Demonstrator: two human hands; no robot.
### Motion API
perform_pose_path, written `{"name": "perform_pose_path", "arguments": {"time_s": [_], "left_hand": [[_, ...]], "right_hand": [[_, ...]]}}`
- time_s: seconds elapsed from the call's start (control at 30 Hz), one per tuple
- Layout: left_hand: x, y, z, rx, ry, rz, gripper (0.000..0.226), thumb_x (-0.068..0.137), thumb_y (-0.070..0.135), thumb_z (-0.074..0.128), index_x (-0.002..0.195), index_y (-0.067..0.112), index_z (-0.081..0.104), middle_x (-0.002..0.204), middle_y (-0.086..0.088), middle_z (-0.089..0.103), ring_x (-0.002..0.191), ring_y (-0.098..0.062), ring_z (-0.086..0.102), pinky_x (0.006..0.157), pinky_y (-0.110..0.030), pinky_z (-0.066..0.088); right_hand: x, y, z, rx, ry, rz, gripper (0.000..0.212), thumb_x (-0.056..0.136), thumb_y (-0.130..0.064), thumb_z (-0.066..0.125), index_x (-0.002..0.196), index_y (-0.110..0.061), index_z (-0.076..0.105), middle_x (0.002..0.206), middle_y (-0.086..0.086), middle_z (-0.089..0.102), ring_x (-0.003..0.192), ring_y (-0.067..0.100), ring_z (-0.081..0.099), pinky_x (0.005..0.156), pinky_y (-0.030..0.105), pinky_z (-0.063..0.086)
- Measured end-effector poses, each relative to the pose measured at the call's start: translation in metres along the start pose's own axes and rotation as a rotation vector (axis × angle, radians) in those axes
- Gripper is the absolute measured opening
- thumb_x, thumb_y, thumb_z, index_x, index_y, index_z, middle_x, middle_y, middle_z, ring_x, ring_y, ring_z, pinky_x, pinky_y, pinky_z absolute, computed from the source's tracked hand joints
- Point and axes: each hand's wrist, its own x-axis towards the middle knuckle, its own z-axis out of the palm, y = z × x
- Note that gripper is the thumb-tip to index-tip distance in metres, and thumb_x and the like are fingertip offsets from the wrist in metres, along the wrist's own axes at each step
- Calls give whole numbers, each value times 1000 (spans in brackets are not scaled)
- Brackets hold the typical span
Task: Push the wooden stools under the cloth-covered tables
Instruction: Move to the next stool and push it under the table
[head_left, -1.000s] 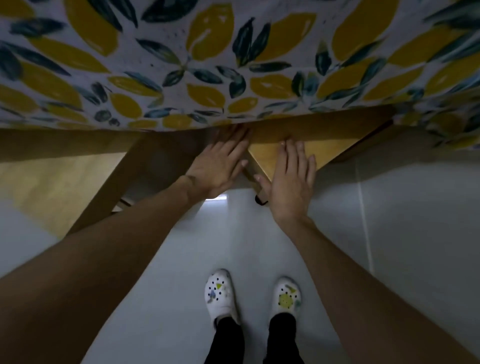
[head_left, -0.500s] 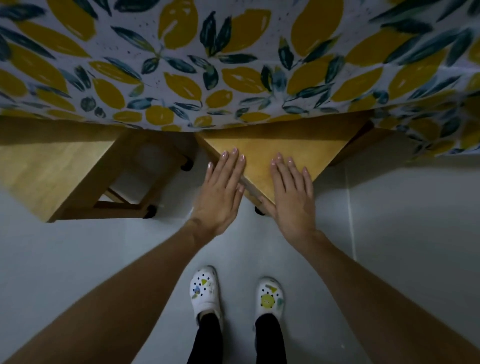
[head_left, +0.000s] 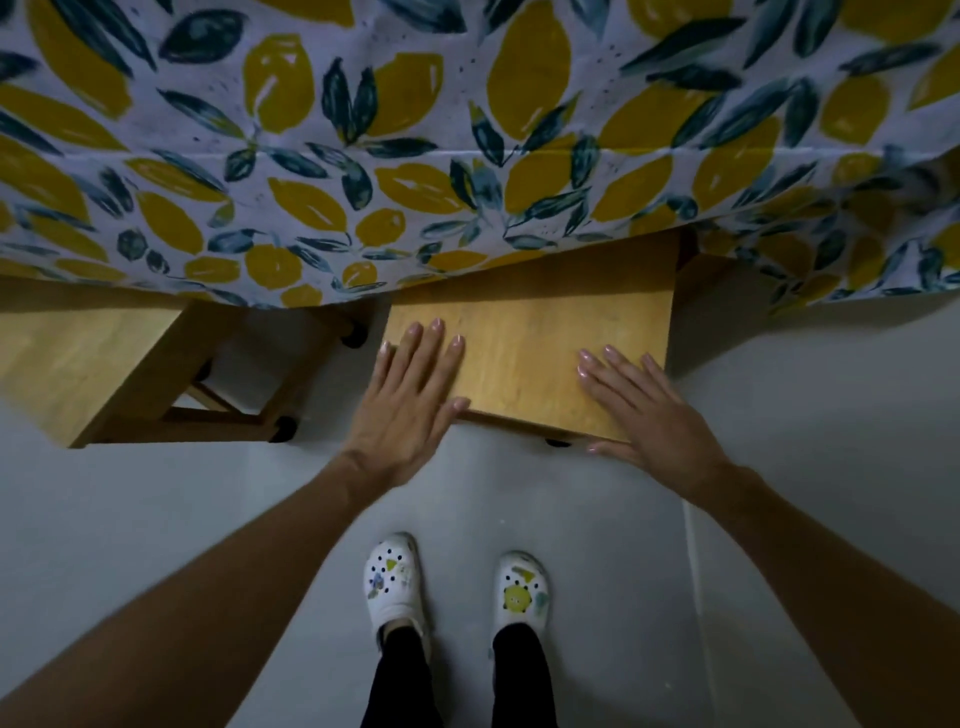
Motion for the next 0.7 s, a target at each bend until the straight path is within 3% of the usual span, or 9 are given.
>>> {"name": "perform_pose_path", "arguments": {"time_s": [0.13, 0.23, 0.4, 0.53, 0.7], "left_hand": [[5, -3, -2, 67, -42, 74, 63, 97, 49, 10, 152, 18, 1, 160, -10, -6, 147, -30, -9, 119, -50, 2], [2, 5, 5, 47, -11, 25, 62, 98, 45, 11, 152, 14, 3, 160, -12, -3, 147, -31, -7, 119, -50, 6], [2, 5, 8, 2, -6, 3, 62, 98, 45, 13, 151, 16, -1, 160, -11, -8, 147, -28, -11, 120, -47, 3], [6, 7, 6, 24, -26, -7, 62, 98, 46, 9, 151, 17, -3, 160, -11, -11, 147, -29, -13, 120, -47, 3], [19, 18, 5, -25, -16, -18, 63, 98, 49, 11, 152, 18, -1, 160, -10, -10, 146, -29, -13, 120, -47, 1]], "right_hand": [[-2, 9, -14, 10, -82, 32, 81, 87, -65, 33, 147, -11, 35, 158, 7, 29, 147, 24, 21, 116, 49, 19], [-2, -29, -20, 74, -54, 255, 81, 91, -65, 33, 148, -8, 35, 158, 11, 28, 147, 26, 23, 118, 50, 20], [8, -92, -12, 217, -46, 603, 75, 98, -59, 18, 155, -10, 14, 163, 9, 9, 151, 25, 5, 120, 50, 7], [9, -83, 0, 159, -38, 583, 75, 97, -59, 29, 155, -13, 17, 163, 6, 13, 150, 24, 9, 120, 49, 10], [13, -52, 7, 159, 12, 537, 75, 96, -62, 29, 153, -15, 20, 162, 5, 17, 150, 23, 12, 120, 47, 8]]}}
